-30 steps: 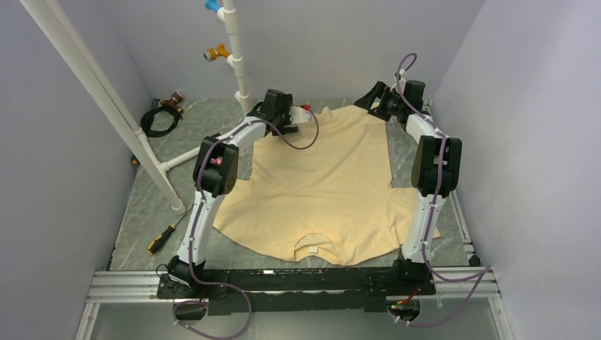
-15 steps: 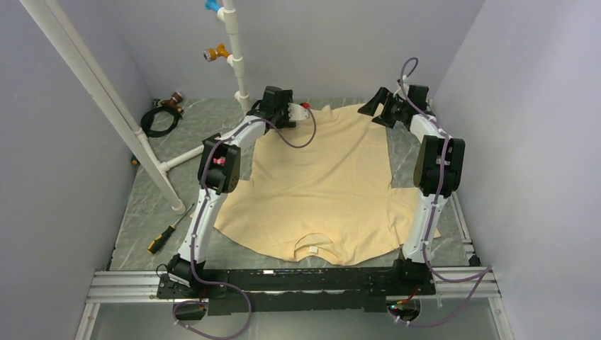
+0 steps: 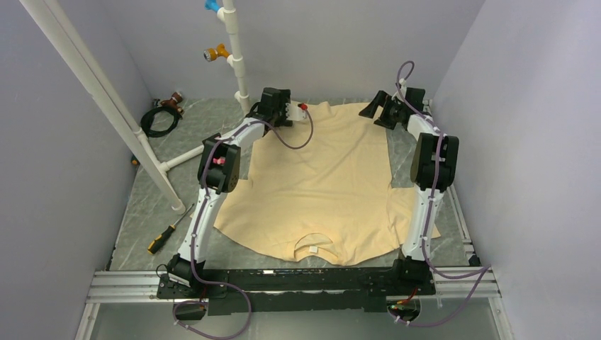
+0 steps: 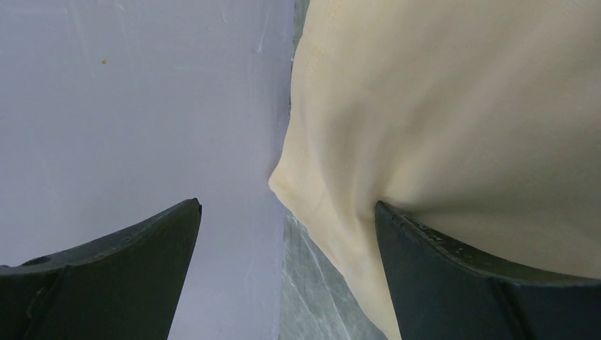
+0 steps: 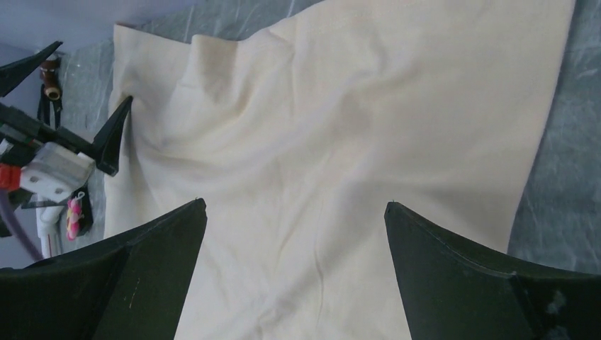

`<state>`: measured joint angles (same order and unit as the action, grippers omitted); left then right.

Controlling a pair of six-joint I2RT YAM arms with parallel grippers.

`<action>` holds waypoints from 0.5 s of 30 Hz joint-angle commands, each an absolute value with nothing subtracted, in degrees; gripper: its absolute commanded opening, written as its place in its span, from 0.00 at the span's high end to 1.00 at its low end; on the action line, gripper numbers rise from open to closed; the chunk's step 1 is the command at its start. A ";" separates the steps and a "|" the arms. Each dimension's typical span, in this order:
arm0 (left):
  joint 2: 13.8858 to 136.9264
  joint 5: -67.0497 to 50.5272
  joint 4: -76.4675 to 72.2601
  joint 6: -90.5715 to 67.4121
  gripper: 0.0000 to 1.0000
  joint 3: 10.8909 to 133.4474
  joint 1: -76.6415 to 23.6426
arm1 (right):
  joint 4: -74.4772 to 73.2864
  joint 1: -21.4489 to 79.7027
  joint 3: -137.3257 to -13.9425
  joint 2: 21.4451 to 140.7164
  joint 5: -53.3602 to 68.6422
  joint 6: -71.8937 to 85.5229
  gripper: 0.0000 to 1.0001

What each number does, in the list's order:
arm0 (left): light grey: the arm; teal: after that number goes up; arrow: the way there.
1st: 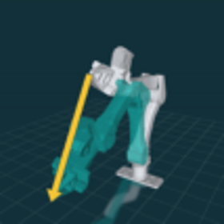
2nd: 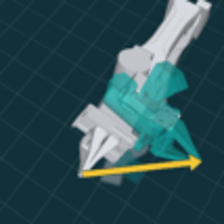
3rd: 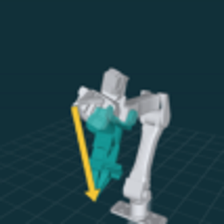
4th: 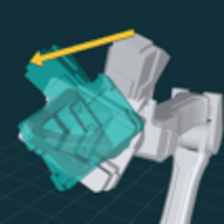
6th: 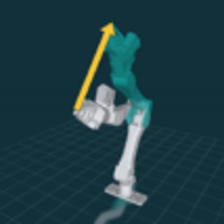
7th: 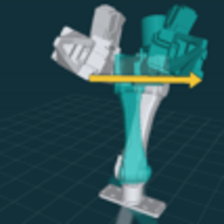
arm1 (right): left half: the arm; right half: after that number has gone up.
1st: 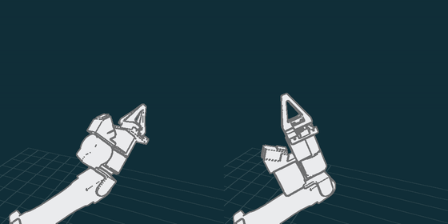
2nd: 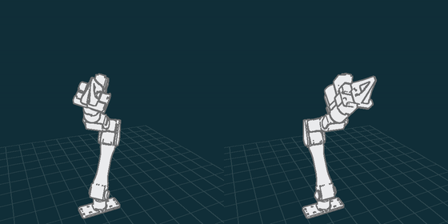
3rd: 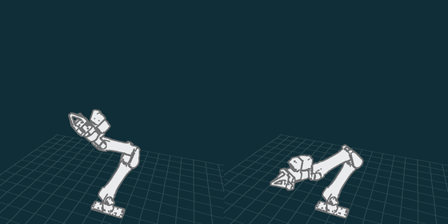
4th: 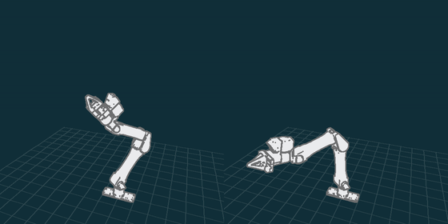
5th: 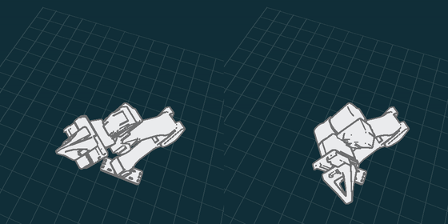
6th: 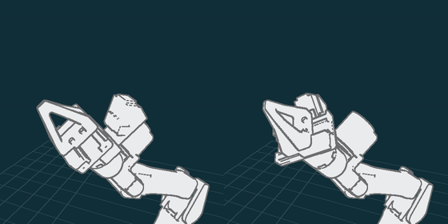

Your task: Remove the brooch from the garment

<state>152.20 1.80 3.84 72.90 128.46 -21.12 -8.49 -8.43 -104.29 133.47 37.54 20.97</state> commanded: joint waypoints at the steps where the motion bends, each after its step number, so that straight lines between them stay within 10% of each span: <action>1: 153.64 4.96 10.41 73.21 0.01 129.23 -19.78 | -4.93 -7.61 -110.05 138.51 38.09 25.27 0.00; 15: 152.68 8.54 8.88 73.90 0.00 127.64 -18.68 | -10.09 -8.35 -113.01 141.71 28.76 22.70 0.00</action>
